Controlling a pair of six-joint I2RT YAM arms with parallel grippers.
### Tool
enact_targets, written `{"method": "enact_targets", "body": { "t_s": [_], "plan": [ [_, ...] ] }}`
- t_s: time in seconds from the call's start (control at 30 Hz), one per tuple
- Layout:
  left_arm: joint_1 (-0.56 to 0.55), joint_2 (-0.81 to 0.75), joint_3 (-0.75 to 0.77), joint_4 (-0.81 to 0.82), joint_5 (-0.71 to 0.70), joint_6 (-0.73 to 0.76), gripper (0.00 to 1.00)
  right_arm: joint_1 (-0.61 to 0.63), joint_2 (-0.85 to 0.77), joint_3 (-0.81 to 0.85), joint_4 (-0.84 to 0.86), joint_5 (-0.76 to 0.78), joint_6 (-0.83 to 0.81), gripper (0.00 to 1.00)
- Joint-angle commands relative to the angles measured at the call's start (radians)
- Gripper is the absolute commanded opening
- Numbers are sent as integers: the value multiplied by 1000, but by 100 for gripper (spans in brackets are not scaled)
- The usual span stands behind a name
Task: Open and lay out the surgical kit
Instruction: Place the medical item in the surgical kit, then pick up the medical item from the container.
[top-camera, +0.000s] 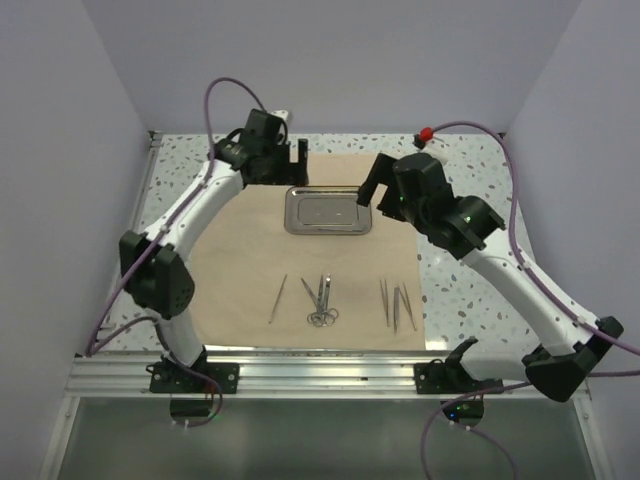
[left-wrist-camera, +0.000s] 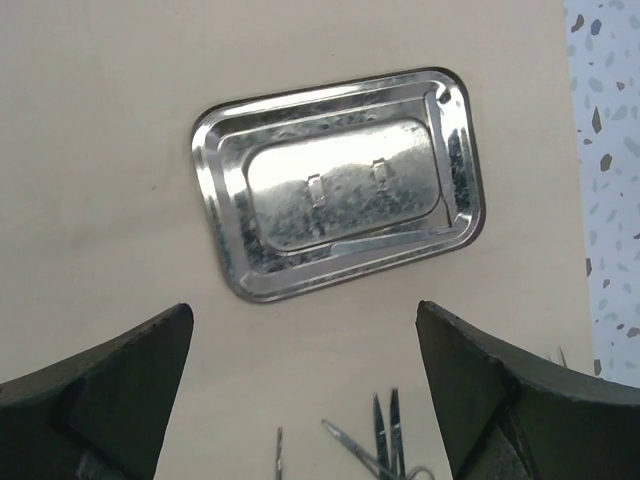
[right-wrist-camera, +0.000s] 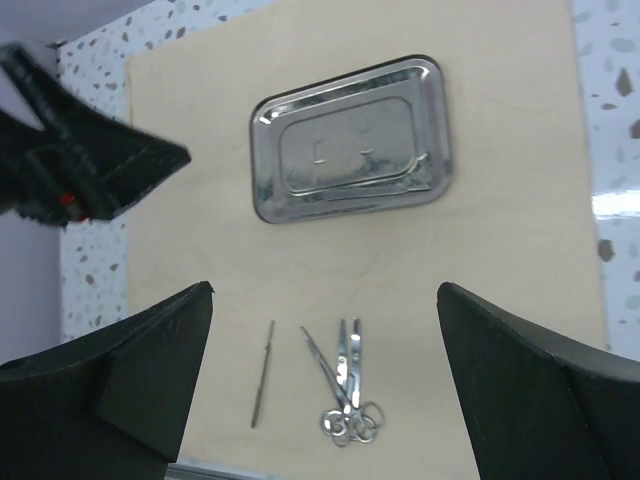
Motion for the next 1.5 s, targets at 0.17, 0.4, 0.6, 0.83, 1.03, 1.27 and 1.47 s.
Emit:
{"method": "enact_targets", "body": {
  "t_s": [0.17, 0.4, 0.6, 0.83, 1.03, 1.27, 1.47],
  "plan": [
    [-130, 490, 440, 124, 79, -11, 95, -2, -97, -11, -274, 180, -58, 98],
    [-193, 669, 542, 193, 99, -59, 93, -2, -203, -17, -432, 238, -18, 98],
    [-241, 723, 539, 175, 22, -36, 93, -3, -274, -31, -532, 300, -4, 98],
    [-290, 779, 585, 106, -142, 8, 92, -2, -306, -23, -564, 318, -26, 98],
    [-292, 819, 601, 60, -256, 2, 89, -2, -333, -2, -585, 332, -55, 98],
    [-298, 851, 588, 24, -299, -7, 87, -2, -367, 12, -613, 346, -87, 98],
    [-310, 873, 571, -23, -351, -1, 83, -2, -381, 24, -624, 357, -115, 98]
  ]
}}
